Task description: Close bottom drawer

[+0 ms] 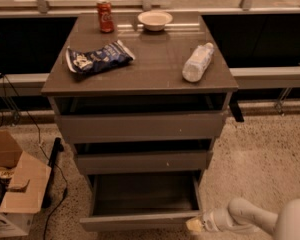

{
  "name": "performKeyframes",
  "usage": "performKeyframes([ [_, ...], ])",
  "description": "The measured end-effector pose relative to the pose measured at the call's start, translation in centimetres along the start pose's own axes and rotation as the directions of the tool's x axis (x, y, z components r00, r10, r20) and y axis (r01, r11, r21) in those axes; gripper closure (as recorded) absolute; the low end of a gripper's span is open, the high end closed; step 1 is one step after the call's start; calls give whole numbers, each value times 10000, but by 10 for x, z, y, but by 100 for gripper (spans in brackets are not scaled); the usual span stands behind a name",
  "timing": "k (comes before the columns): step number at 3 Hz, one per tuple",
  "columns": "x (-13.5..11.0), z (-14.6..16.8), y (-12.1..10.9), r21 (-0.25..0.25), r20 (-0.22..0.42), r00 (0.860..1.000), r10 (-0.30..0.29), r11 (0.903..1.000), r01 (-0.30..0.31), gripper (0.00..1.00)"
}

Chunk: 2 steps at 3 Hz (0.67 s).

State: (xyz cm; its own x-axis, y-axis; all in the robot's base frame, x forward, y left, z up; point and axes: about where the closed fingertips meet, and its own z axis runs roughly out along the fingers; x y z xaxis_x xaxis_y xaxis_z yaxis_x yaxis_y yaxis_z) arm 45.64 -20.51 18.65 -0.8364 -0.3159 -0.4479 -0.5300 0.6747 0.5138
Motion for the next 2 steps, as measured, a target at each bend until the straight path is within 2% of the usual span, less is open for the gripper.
performKeyframes([
  [1,-2,1,-1,16,56,10000,-16,10000,16,51],
  [2,-48,27,-28,343,1106,9933,-344,9989,308,26],
])
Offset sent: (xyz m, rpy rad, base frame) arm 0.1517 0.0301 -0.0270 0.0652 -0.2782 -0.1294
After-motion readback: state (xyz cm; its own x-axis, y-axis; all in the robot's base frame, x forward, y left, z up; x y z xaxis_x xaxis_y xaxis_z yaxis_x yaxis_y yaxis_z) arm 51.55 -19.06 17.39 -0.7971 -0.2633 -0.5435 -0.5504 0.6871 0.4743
